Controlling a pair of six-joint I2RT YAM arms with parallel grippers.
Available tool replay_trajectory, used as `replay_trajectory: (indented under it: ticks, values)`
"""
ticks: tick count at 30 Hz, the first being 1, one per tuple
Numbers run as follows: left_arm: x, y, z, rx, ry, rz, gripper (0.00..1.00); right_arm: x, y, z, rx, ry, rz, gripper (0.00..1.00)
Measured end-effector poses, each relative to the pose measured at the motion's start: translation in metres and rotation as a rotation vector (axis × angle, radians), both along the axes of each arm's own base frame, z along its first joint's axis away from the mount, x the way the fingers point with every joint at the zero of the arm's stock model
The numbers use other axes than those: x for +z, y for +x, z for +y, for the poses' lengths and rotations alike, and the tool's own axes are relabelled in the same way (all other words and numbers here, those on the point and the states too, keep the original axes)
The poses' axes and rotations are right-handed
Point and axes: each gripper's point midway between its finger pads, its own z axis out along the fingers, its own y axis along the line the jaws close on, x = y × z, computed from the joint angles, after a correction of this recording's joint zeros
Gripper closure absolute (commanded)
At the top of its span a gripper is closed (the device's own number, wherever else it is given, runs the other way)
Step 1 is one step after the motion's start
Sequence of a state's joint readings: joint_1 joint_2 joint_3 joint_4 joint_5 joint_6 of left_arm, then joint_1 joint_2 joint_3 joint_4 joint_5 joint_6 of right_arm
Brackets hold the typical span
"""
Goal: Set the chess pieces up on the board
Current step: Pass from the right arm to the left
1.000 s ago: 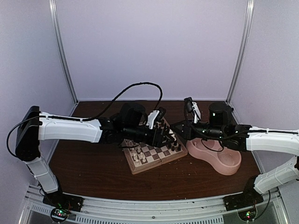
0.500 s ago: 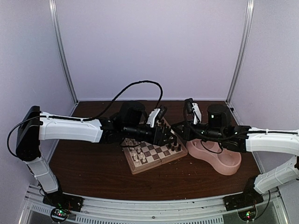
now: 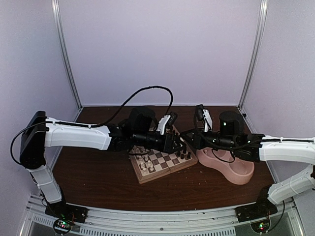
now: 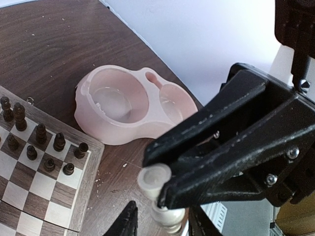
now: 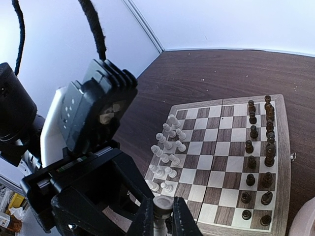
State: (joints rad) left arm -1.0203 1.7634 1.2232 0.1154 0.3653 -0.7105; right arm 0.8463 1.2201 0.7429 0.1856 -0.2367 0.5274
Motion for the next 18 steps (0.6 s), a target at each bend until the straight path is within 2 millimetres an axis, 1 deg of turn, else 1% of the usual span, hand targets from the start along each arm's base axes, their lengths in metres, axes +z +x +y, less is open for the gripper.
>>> replay_trajectory:
  ticks: [3,5,9,10,11,16,17,18]
  values:
    - [-0.0020,0.0009,-0.0023,-0.002,0.002,0.005,0.66,-0.0006,-0.0017,0.0010,0.011,0.006,-0.001,0.91]
    - [-0.0033,0.0009,-0.0032,-0.003,0.003,0.008,0.69,-0.0025,-0.0037,0.0012,0.020,0.007,0.002,0.90]
    - [-0.0041,0.0003,-0.0034,-0.004,0.003,0.017,0.86,-0.0047,-0.0061,0.0014,0.031,0.006,0.005,0.82]
    - [-0.0038,0.0000,-0.0035,-0.006,0.002,0.017,0.89,-0.0053,-0.0061,0.0012,0.031,0.006,0.006,0.80]
    - [-0.0040,-0.0009,-0.0037,-0.010,0.003,0.017,0.90,-0.0058,-0.0066,0.0012,0.032,0.006,0.006,0.78]
    - [-0.0075,-0.0021,-0.0033,-0.018,0.016,0.008,0.92,-0.0037,-0.0090,-0.0005,0.036,0.010,0.002,0.53]
    - [-0.0078,-0.0021,-0.0032,-0.020,0.018,0.003,0.92,-0.0020,-0.0094,-0.0009,0.037,0.012,-0.003,0.49]
    - [-0.0081,-0.0022,-0.0031,-0.024,0.021,-0.006,0.92,-0.0010,-0.0096,-0.0012,0.036,0.016,-0.001,0.48]
